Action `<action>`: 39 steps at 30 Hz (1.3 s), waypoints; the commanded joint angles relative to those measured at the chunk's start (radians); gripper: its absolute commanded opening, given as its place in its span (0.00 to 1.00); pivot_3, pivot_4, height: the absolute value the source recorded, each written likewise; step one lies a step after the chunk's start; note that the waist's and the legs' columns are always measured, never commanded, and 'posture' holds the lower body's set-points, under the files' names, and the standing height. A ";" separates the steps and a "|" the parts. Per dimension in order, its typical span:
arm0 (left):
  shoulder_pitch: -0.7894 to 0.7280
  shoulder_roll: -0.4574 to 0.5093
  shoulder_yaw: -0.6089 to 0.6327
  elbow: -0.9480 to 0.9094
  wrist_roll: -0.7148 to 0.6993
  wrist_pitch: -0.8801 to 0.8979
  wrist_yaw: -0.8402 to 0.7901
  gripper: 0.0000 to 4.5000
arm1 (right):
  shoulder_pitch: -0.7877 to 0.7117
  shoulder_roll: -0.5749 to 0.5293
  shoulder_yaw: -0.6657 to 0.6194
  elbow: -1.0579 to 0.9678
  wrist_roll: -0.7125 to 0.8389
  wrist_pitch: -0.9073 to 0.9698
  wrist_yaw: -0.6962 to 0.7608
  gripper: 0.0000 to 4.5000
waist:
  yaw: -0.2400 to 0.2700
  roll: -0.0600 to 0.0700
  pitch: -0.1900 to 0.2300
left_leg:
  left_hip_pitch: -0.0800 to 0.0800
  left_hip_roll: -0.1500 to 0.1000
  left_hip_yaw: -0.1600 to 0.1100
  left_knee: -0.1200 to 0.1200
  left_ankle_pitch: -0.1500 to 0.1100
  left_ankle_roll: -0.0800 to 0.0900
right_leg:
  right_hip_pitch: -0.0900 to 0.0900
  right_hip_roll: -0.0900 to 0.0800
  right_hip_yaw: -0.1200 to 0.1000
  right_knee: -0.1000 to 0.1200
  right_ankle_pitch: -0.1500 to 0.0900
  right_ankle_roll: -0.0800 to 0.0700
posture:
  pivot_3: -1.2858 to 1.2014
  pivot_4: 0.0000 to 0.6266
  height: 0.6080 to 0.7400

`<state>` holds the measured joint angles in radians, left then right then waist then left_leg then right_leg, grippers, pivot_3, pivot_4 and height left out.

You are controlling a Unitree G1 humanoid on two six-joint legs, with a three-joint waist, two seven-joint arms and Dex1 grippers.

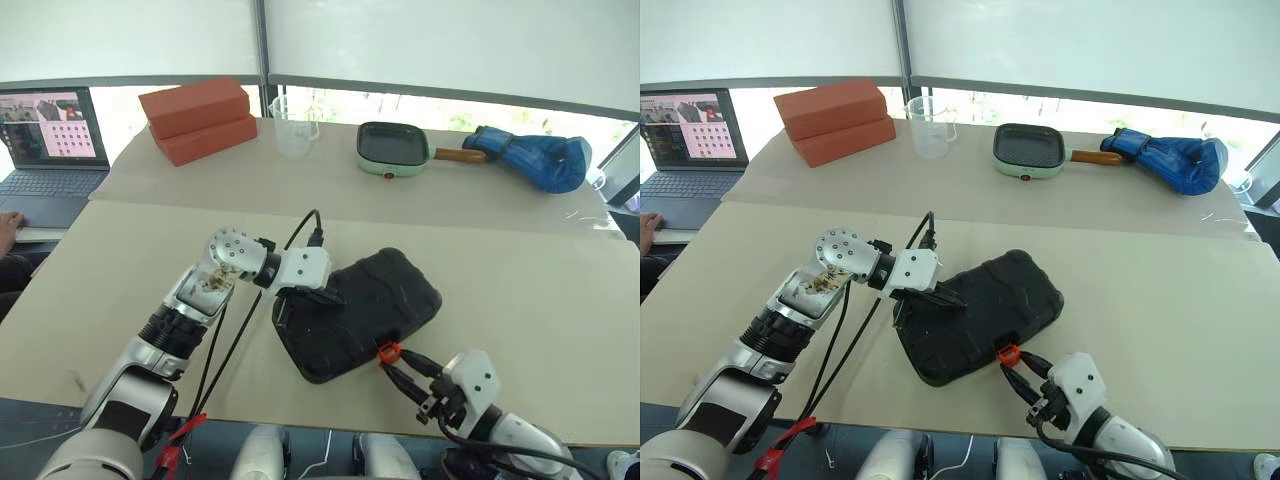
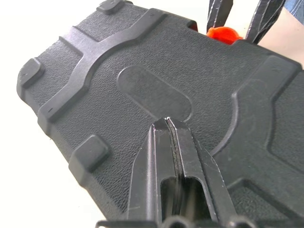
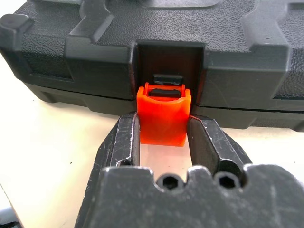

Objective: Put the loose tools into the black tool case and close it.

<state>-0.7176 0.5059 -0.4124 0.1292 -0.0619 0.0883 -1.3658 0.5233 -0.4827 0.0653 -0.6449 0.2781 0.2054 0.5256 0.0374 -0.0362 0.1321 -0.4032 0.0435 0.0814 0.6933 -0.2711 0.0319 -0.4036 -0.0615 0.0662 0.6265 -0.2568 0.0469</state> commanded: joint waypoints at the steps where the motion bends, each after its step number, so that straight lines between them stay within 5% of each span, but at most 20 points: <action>1: 0.028 0.009 -0.061 0.043 0.060 0.014 -0.005 0.00 | 0.006 -0.006 0.006 0.009 0.001 -0.046 0.037 0.49 | 0.000 0.000 0.000 | 0.000 0.000 0.000 0.000 0.000 0.000 | 0.000 0.000 0.000 0.000 0.000 0.000 | 0.52 0.24 1.00; 6: 0.029 0.008 -0.061 0.043 0.059 0.015 -0.004 0.00 | 0.031 -0.031 -0.020 -0.006 0.017 -0.035 0.068 0.82 | -0.002 0.001 -0.001 | 0.001 0.000 0.000 0.000 0.000 0.000 | 0.001 0.000 0.000 0.001 0.000 0.000 | 0.52 0.24 1.00; 12: 0.029 -0.001 -0.065 0.046 0.060 0.013 0.002 0.00 | 0.069 -0.093 -0.072 0.039 0.009 -0.024 0.108 0.82 | -0.002 0.002 -0.001 | 0.002 0.000 0.000 0.001 0.000 0.000 | 0.002 0.001 0.000 0.001 0.000 -0.001 | 0.52 0.24 1.00; 16: 0.023 -0.003 -0.063 0.044 0.060 0.018 0.003 0.00 | 0.026 -0.072 -0.031 0.073 -0.018 -0.013 0.093 0.62 | -0.003 0.002 -0.002 | 0.004 0.000 0.001 0.001 0.000 0.000 | 0.002 0.001 0.001 0.001 -0.001 -0.004 | 0.52 0.24 1.00; 24: 0.019 0.001 -0.063 0.035 0.060 0.028 -0.004 0.00 | -0.124 -0.021 0.060 0.092 -0.049 0.078 0.056 0.00 | -0.003 0.002 -0.002 | 0.004 0.000 0.001 0.001 0.000 0.000 | 0.002 0.001 0.001 0.002 0.000 -0.002 | 0.52 0.24 1.00; 39: 0.018 -0.008 -0.064 0.048 0.066 0.021 0.004 0.00 | -0.253 0.008 -0.049 -0.187 0.123 0.322 -0.010 0.00 | -0.025 0.002 -0.002 | 0.003 0.000 0.000 0.001 0.000 0.000 | 0.001 0.002 0.001 0.004 0.001 -0.001 | 0.52 0.24 1.00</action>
<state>-0.7311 0.5046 -0.4099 0.1480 -0.0379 0.0949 -1.3439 0.3309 -0.4980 0.0900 -0.7059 0.3402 0.5674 0.5361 0.0129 -0.0339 0.1300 -0.4005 0.0431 0.0818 0.6946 -0.2708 0.0316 -0.4029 -0.0593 0.0672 0.6303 -0.2559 0.0458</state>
